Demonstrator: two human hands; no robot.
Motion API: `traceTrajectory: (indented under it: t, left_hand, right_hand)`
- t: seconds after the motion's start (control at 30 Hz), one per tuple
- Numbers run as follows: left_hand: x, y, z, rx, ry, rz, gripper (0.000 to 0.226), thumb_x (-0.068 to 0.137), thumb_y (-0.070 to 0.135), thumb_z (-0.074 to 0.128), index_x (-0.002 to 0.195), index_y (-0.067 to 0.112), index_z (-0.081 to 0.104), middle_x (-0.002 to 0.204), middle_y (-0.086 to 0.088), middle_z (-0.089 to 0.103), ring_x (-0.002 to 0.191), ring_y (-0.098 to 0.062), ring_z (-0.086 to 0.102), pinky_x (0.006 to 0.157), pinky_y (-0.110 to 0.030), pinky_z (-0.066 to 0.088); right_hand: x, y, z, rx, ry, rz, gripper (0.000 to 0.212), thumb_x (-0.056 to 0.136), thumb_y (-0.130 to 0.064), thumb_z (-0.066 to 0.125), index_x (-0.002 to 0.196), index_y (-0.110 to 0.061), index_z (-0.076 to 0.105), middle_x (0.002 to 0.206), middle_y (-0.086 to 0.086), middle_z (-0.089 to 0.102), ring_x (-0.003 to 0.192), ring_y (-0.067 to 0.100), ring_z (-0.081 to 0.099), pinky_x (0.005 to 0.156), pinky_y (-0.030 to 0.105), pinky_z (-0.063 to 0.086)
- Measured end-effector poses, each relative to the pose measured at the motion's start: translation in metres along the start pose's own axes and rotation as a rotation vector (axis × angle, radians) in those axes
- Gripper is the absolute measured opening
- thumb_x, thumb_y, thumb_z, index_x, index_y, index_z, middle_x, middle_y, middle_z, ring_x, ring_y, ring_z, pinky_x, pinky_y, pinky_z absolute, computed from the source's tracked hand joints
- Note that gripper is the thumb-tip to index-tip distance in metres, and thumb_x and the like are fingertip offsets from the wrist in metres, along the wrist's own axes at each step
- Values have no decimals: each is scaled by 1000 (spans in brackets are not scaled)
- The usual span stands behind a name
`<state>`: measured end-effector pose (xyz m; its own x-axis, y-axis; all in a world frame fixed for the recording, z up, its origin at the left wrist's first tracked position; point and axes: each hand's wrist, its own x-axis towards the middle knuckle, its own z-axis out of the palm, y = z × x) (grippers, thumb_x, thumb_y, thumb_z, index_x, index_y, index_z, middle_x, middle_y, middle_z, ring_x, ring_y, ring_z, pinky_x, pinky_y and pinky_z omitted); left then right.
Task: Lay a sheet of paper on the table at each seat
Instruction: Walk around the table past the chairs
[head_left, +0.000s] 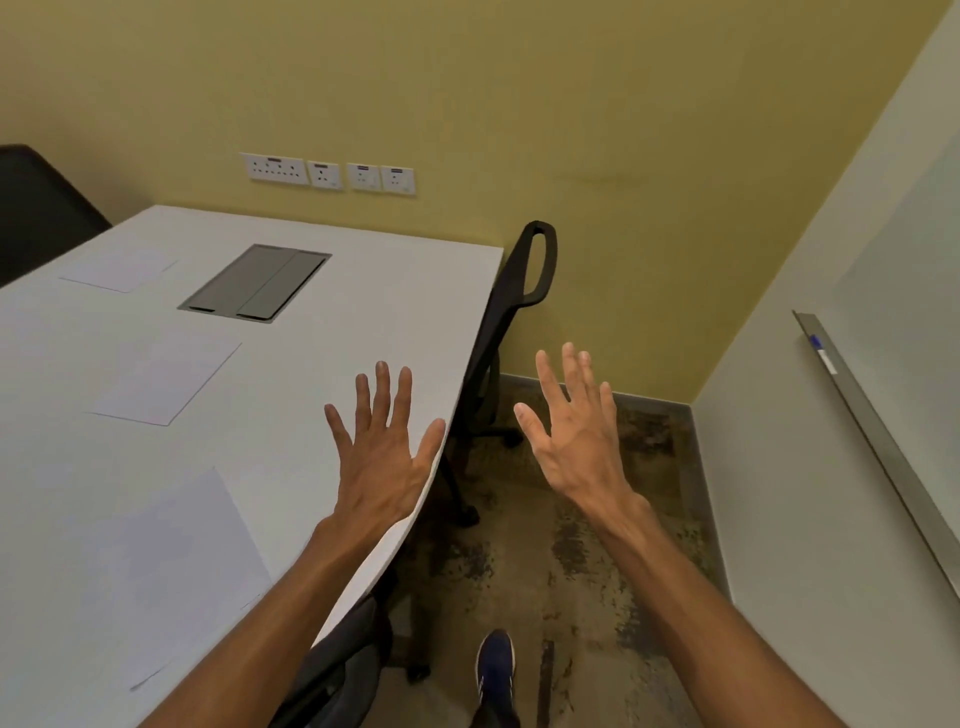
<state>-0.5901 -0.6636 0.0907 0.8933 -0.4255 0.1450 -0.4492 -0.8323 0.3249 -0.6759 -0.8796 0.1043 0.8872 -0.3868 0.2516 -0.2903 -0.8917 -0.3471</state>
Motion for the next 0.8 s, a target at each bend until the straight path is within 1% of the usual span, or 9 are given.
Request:
traceTrajectory:
  t: [0.03, 0.1, 0.27, 0.37, 0.47, 0.57, 0.7, 0.8]
  left_hand:
    - [3, -2, 1, 5, 10, 4, 80, 90, 70, 6, 156, 32, -19, 164, 3, -29, 151, -20, -28, 119, -61, -15]
    - [41, -7, 13, -9, 38, -43, 79, 92, 69, 7, 156, 32, -18, 164, 3, -29, 151, -20, -28, 119, -61, -16]
    - [102, -21, 24, -25, 70, -133, 78, 91, 70, 6, 156, 33, -18, 164, 3, -29, 150, -19, -29, 118, -61, -17]
    - [136, -28, 25, -23, 89, -185, 79, 91, 70, 5, 157, 32, -18, 164, 3, -30, 150, -19, -29, 118, -62, -17]
    - [156, -36, 24, -30, 111, -243, 79, 92, 69, 7, 157, 32, -17, 164, 4, -30, 150, -19, -30, 119, -60, -17]
    - [176, -46, 24, -41, 142, -299, 79, 94, 68, 12, 157, 31, -15, 164, 4, -28, 151, -18, -28, 121, -58, -13]
    - [200, -59, 27, -5, 169, -383, 78, 95, 67, 13, 157, 31, -16, 164, 4, -30, 151, -17, -29, 122, -55, -12]
    - [221, -68, 32, 32, 182, -478, 79, 94, 67, 14, 157, 31, -16, 164, 2, -30, 150, -19, -29, 122, -56, -13]
  right_hand:
    - [3, -2, 1, -10, -8, -8, 68, 102, -58, 28, 159, -33, 1, 166, -1, -16, 152, 18, -19, 124, 50, -2]
    - [46, 4, 14, -1, -45, -43, 68, 103, -57, 28, 159, -33, -1, 165, -2, -18, 151, 17, -21, 124, 50, -1]
    - [125, -3, 33, 21, -129, -149, 69, 102, -56, 31, 158, -35, -3, 165, -3, -20, 151, 17, -22, 125, 49, -2]
    - [173, -11, 46, 20, -144, -223, 70, 102, -57, 32, 158, -35, -3, 165, -3, -20, 151, 17, -22, 125, 48, -2]
    - [210, -20, 61, 19, -180, -279, 70, 102, -59, 31, 158, -36, -6, 164, -4, -21, 150, 16, -24, 124, 47, -5]
    - [245, -29, 77, 34, -200, -350, 70, 101, -61, 28, 157, -38, -8, 165, -5, -22, 150, 16, -25, 123, 46, -8]
    - [290, -39, 105, 81, -233, -441, 70, 101, -61, 27, 157, -39, -10, 163, -7, -25, 149, 14, -27, 119, 40, -14]
    - [326, -47, 127, 121, -273, -512, 70, 102, -60, 28, 157, -39, -10, 163, -6, -25, 150, 15, -26, 120, 41, -12]
